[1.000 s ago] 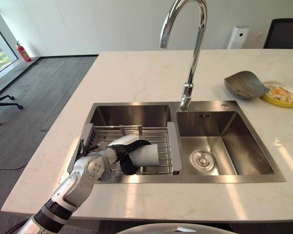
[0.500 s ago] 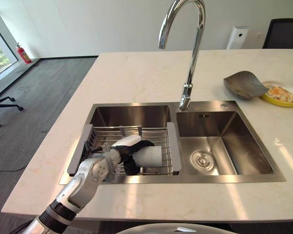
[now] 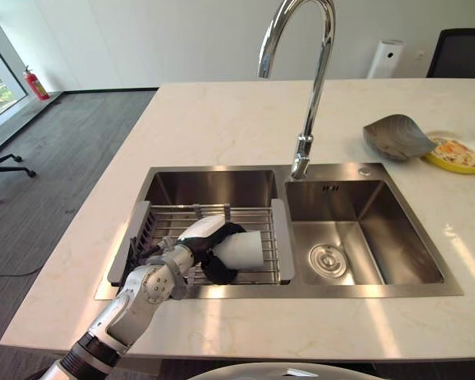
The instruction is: Place the dishes in the dishwasher.
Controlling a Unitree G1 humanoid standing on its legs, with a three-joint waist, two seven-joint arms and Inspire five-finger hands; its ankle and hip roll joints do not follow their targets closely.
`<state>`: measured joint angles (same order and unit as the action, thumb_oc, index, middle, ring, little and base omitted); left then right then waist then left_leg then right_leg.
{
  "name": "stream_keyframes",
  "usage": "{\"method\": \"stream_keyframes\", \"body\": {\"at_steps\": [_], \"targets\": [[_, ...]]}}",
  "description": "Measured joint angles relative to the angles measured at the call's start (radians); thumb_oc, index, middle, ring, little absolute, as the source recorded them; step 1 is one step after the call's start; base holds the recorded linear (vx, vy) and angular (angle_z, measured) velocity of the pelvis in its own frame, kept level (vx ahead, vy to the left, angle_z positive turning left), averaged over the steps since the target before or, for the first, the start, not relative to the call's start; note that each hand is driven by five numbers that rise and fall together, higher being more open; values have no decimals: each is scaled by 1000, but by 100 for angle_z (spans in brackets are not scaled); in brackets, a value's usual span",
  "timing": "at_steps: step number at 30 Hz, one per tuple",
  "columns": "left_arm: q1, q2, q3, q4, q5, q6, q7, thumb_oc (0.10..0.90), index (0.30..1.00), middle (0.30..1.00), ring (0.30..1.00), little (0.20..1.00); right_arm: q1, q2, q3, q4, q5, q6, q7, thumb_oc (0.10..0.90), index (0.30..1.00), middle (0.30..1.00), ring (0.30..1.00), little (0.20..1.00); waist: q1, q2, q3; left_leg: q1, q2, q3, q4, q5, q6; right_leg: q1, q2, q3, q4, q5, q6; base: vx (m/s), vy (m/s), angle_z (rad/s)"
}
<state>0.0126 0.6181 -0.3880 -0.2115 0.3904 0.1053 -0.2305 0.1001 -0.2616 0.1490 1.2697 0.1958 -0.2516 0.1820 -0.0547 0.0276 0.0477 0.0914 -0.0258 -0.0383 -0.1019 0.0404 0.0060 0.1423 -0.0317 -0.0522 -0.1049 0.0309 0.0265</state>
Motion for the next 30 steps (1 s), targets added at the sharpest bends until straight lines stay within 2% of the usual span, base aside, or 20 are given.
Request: {"method": "stream_keyframes", "body": {"at_steps": [4,8,12,14,18,19,21,22,24,25,26,27,28,29,30], "targets": [[36,-81,104,0,-91,-16,93,400,300,300,300,300,-1,15,-1,-1,0,0,-16,800,900,900,900,900,0,-11,7,-1,1,-2,0,0,0,0,1,-5,0,0,0,0,0,0],[35,-205,270,-33,-232,-20,261,400,300,300,300,300,-3,25,-1,-1,0,1,-26,800,900,900,900,900,3,-22,13,-3,0,-4,0,0,0,-1,0,-7,0,-1,-1,0,0,0],[29,-212,379,-116,-307,-35,399,400,300,300,300,300,-2,25,2,-10,0,4,-34,800,900,900,900,900,7,-23,14,-6,0,-10,0,0,1,-2,-1,-15,0,-3,1,-2,-8,4],[27,-213,396,-129,-311,-49,428,400,300,300,300,300,-1,25,4,-10,0,6,-35,800,900,900,900,900,14,-22,14,-6,-1,-12,0,0,1,-1,-1,-17,0,-4,1,-11,-20,5],[31,-222,404,-143,-322,-84,486,400,300,300,300,300,-4,16,51,-9,-6,5,-51,800,900,900,900,900,56,-19,25,-13,-1,-21,3,2,-2,-5,2,-19,0,-6,1,-88,-51,6],[57,-220,405,-158,-318,-118,514,400,300,300,300,300,-3,14,60,-16,-16,3,-57,800,900,900,900,900,72,-11,32,-42,0,-32,6,12,-13,-30,3,-30,0,-6,1,-217,-31,23],[68,-220,409,-183,-317,-142,545,400,300,300,300,300,-8,12,61,-21,-18,-5,-59,800,900,900,900,900,90,-16,50,-80,1,-48,7,27,-28,-63,5,-52,1,3,-6,-321,40,34],[70,-220,407,-188,-314,-152,564,400,300,300,300,300,-10,7,60,-23,-16,-7,-61,800,900,900,900,900,111,0,65,-116,0,-68,9,49,-32,-86,5,-72,5,9,-10,-363,46,61],[68,-220,404,-200,-308,-168,587,400,300,300,300,300,-16,-13,57,-30,-10,-15,-61,800,900,900,900,900,128,6,84,-184,-11,-125,9,102,-107,-137,-7,-122,6,21,-18,-281,-51,86],[57,-219,399,-197,-304,-168,594,400,300,300,300,300,-28,-17,48,-28,3,-15,-59,800,900,900,900,900,138,-3,98,-234,-36,-181,9,172,-209,-171,-34,-167,14,28,-25,-394,-91,134],[43,-220,394,-194,-301,-169,595,400,300,300,300,300,-24,-11,27,-17,7,-31,-62,800,900,900,900,900,130,-27,111,-292,-68,-221,25,223,-260,-194,-81,-226,7,34,-31,-308,-28,143],[45,-226,401,-182,-302,-170,610,400,300,300,300,300,-18,-4,2,-17,15,-38,-62,800,900,900,900,900,126,-36,114,-314,-64,-140,95,142,-201,-199,-101,-265,11,30,-27,-398,-19,182],[38,-251,401,-145,-304,-167,622,400,300,300,300,300,11,-1,-50,-59,13,-24,-59,800,900,900,900,900,63,-48,118,-334,-30,49,257,40,-124,-170,-145,-359,26,31,-37,-178,59,185],[37,-252,401,-136,-304,-169,620,400,300,300,300,300,34,-6,-50,-57,13,-37,-62,800,900,900,900,900,14,-53,89,-326,5,128,352,-13,-140,-159,-160,-443,39,14,-47,-181,56,175],[22,-261,406,-140,-304,-181,623,400,300,300,300,300,35,-21,-51,-47,7,-34,-57,800,900,900,900,900,-5,-54,78,-297,64,202,457,-82,-147,-157,-186,-483,90,-21,-3,-247,191,219]]}}
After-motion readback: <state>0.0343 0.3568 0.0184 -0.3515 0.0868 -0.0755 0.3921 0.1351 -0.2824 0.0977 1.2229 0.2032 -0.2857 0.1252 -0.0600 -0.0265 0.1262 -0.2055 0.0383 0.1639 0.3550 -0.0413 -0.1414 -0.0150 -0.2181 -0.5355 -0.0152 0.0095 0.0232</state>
